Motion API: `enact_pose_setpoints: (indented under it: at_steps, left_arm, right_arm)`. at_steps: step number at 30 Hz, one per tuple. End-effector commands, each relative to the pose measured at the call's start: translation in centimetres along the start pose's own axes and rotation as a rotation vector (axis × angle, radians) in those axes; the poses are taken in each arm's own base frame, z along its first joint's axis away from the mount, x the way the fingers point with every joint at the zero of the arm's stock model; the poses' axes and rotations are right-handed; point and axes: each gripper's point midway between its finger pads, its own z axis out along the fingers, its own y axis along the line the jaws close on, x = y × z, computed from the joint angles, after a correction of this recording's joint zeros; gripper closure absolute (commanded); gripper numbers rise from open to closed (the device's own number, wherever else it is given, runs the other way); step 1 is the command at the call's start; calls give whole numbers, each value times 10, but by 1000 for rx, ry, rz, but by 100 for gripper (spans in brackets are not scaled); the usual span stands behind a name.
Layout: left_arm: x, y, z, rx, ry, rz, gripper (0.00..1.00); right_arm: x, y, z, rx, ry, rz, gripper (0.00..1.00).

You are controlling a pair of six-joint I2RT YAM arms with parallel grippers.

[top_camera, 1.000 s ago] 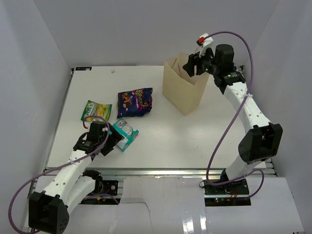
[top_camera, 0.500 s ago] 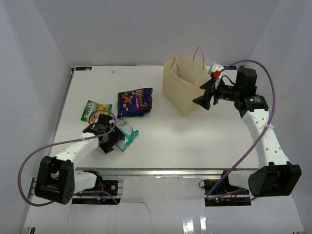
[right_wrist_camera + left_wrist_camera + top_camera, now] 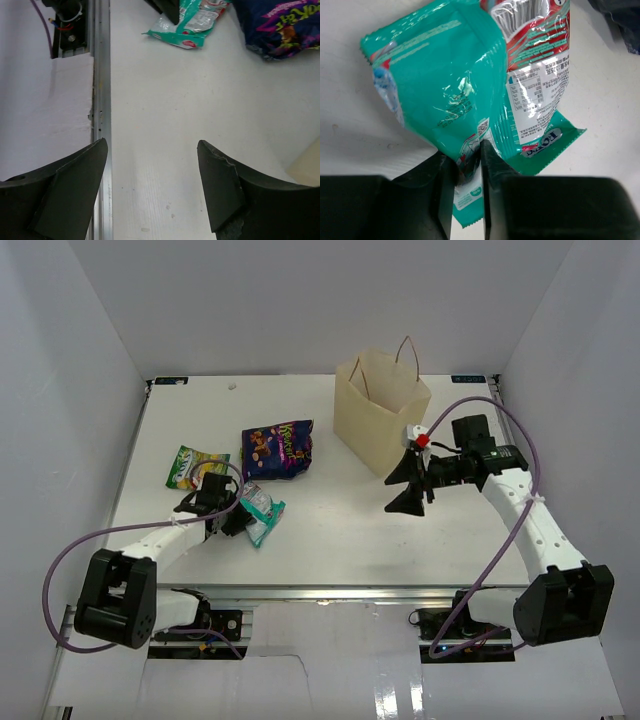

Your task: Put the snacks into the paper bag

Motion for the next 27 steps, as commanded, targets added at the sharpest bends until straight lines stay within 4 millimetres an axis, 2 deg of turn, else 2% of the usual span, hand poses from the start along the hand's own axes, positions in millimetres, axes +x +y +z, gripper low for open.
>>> enact_pose_setpoints:
  at_steps: [1,4,6,10,11,12,15,16,19,20,21,24,27]
  left_arm:
    - [15,22,6,-30,24,56,74]
    - [16,9,-4,56,23,89,89]
    - [14,1,-12,112,8,128,92]
    - [9,-42,-47,383,-51,219,95]
    - [17,-53,-57,467,-23,249,95]
    - [17,-64,-65,535,-36,265,96]
    - [32,-85,-85,709,15,289,96]
    - [36,-88,-88,734,33,290,97]
    - [52,-101,-98,815,89,313,97]
    - [55,-103,-100,829,95,318,98]
    - [56,-110,-105,857,97,316,98]
    - [64,-120,-113,891,109,330,98]
    - [71,-128,-118,908,121,341,98]
  right_arm:
    - [7,25,14,-109,4,8,23]
    - [12,32,28,-138,29,15,23]
    - [12,34,38,-142,51,19,24]
    - [16,30,57,-114,90,104,24]
    - [17,26,61,-91,107,120,23]
    - [12,25,73,-83,105,175,22]
    - [11,11,95,-21,132,286,18]
    - [4,7,103,-5,114,357,17]
    - [-2,-14,128,112,133,504,12]
    - [5,-19,138,130,154,553,11]
    - [-4,-24,142,138,141,565,10]
    - [-7,-31,153,125,130,625,8]
    - [-8,-28,162,96,119,669,8]
